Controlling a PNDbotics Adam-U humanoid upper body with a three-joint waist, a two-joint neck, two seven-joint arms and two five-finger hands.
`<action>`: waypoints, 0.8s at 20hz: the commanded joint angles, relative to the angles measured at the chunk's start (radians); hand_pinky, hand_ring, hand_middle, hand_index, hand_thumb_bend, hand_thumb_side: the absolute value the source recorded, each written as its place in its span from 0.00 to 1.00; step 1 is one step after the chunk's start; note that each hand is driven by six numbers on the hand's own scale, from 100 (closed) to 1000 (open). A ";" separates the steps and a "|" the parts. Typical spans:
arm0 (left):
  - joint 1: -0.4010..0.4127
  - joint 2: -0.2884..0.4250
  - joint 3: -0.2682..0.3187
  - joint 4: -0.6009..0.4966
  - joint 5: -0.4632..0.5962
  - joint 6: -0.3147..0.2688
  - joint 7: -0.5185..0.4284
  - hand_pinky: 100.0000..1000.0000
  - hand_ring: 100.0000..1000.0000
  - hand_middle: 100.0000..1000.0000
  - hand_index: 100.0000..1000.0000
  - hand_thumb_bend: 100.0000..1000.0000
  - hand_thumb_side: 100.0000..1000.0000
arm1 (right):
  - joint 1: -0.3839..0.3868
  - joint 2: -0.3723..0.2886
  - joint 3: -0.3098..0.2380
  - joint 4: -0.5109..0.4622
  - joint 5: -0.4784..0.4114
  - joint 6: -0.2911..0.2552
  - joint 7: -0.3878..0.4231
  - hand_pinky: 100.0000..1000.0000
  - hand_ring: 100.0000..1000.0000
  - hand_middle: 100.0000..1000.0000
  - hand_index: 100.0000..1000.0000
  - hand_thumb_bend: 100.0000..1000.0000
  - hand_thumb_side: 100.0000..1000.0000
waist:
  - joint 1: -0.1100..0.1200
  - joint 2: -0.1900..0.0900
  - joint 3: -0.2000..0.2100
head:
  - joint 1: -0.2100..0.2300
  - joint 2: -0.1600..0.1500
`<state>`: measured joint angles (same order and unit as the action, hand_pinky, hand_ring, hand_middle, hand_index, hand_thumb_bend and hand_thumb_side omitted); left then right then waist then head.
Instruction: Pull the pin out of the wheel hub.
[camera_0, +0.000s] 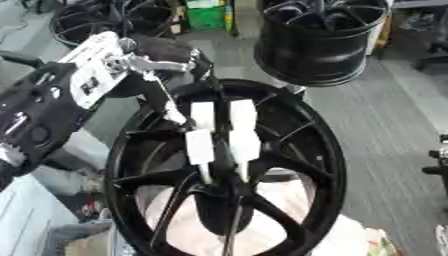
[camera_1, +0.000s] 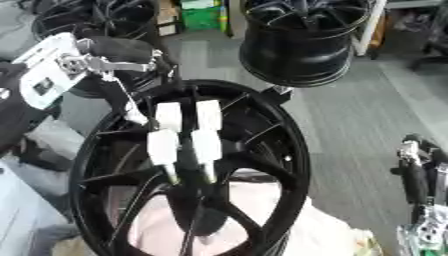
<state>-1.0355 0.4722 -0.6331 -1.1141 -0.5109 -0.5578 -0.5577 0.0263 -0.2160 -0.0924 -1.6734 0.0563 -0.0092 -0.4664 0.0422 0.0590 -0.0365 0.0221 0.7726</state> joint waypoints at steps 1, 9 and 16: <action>-0.014 0.008 -0.007 -0.007 0.002 -0.349 -0.349 0.65 0.56 0.62 0.78 0.44 0.42 | -0.009 -0.021 -0.004 -0.008 0.001 -0.002 0.003 0.43 0.65 0.73 0.70 0.00 0.70 | -0.002 -0.010 -0.001 | 0.002 -0.003; -0.006 0.012 -0.028 -0.021 0.003 -0.349 -0.349 0.63 0.52 0.58 0.76 0.40 0.34 | -0.010 -0.021 -0.004 -0.008 0.001 -0.003 0.003 0.43 0.65 0.73 0.70 0.00 0.70 | -0.001 -0.010 -0.002 | 0.003 -0.003; -0.006 0.012 -0.029 -0.022 0.012 -0.349 -0.349 0.62 0.49 0.56 0.73 0.36 0.31 | -0.011 -0.020 -0.003 -0.008 0.001 -0.004 0.004 0.43 0.65 0.73 0.70 0.00 0.70 | -0.001 -0.009 -0.001 | 0.004 -0.003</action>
<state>-1.0222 0.4658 -0.6666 -1.1213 -0.5034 -0.5578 -0.5577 0.0262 -0.2160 -0.0924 -1.6734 0.0563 -0.0112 -0.4644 0.0440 0.0590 -0.0376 0.0234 0.7726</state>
